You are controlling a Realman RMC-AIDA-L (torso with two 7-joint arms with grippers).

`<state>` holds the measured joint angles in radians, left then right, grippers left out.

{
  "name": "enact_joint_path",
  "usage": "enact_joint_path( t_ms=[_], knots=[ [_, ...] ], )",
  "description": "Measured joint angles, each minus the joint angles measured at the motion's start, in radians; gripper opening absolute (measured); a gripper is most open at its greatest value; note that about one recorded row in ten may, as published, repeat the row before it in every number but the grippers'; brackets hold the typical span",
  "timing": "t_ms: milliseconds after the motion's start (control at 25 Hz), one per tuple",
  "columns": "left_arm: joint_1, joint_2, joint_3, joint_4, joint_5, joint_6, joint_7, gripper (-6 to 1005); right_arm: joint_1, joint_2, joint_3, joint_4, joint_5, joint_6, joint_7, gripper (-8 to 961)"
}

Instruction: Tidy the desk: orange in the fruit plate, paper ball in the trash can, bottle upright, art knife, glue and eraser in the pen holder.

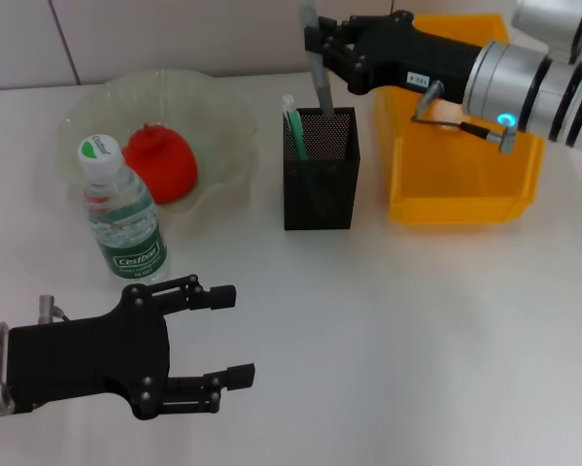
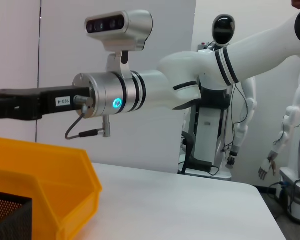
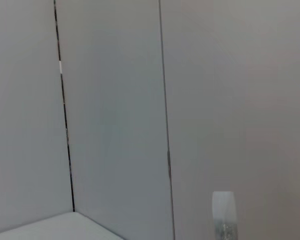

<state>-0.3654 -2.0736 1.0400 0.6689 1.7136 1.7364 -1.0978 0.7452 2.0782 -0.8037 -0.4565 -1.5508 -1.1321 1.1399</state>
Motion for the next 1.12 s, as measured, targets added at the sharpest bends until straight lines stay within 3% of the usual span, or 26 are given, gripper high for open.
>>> enact_joint_path(
  t_ms=[1120],
  knots=[
    [-0.006, 0.000, 0.000, -0.033, 0.000, 0.006, 0.033, 810, -0.002, 0.008, -0.034, 0.119, 0.017, 0.071, -0.067, 124]
  ],
)
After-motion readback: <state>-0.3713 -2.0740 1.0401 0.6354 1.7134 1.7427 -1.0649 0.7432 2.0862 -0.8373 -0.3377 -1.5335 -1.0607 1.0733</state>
